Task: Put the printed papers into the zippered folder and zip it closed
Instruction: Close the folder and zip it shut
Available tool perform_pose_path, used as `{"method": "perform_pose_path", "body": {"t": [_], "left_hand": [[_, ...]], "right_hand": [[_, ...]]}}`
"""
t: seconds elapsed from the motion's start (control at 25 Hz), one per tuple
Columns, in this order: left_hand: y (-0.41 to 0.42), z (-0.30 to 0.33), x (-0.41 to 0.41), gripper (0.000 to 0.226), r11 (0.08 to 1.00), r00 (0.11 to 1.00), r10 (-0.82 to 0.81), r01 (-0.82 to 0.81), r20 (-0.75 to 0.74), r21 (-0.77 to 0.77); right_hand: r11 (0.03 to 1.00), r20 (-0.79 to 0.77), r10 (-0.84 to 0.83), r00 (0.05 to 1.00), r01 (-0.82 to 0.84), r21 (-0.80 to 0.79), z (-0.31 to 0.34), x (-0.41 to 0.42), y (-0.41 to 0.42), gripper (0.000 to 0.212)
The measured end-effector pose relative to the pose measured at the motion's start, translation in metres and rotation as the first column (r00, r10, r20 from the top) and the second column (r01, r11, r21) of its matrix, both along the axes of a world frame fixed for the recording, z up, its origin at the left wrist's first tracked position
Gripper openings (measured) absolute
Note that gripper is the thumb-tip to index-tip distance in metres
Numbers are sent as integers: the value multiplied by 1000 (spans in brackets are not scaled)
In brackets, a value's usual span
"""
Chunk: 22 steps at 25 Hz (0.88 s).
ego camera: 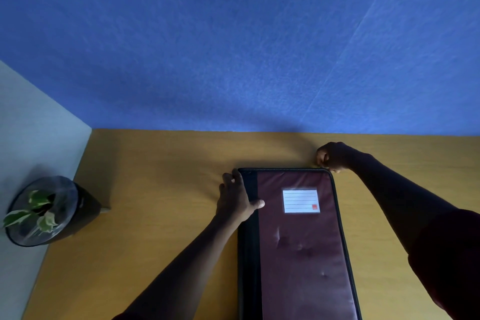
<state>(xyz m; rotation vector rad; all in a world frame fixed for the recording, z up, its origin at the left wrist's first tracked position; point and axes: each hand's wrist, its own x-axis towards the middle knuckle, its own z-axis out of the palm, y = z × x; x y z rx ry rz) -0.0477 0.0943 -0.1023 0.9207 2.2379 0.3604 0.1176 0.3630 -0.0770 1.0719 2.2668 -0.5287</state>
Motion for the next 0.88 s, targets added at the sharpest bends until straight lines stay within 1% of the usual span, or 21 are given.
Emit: {"method": "perform_pose_path", "body": {"t": [0.08,0.16,0.24,0.32,0.36,0.44,0.52,0.6,0.68,0.76,0.88], "left_hand": [[0,0,0,116,1000,1000,4,-4,4,-1],[0,0,0,116,1000,1000,5,-5,5,-1],[0,1,0,117,1000,1000,6,-6,5,1],[0,1,-1,117,1000,1000,5,-5,10,2],[-1,1,-1,117,1000,1000,7,-7,14,5],[-1,2,-1,116,1000,1000,14,-14,21,15],[-2,2,-1,115,1000,1000,18,-19,25,22],[-3,3,-1,115,999,999,19,-20,30,26],[-3,4,-1,115,999,999,21,-22,34,28],[-2,4,-1,115,999,999,21,-21,26,25],[-2,3,-1,115,999,1000,18,-19,14,26]], "right_hand": [[987,11,-138,990,138,-77,3,-5,3,14],[972,-6,-226,974,224,-74,4,-8,3,15],[965,8,-261,965,262,-31,2,-11,-1,17],[970,21,-238,971,236,62,-1,-16,-8,19],[965,-4,-241,970,240,106,-3,-19,-12,20],[947,-87,-279,956,289,140,-5,-30,-21,22],[931,-155,-325,933,344,119,-6,-45,-33,22],[917,-211,-366,906,390,83,-7,-63,-49,18],[920,-253,-366,896,390,51,-10,-83,-67,15],[920,-291,-372,881,392,10,-13,-103,-85,17],[881,-358,-461,812,467,-75,-15,-128,-109,15]]}}
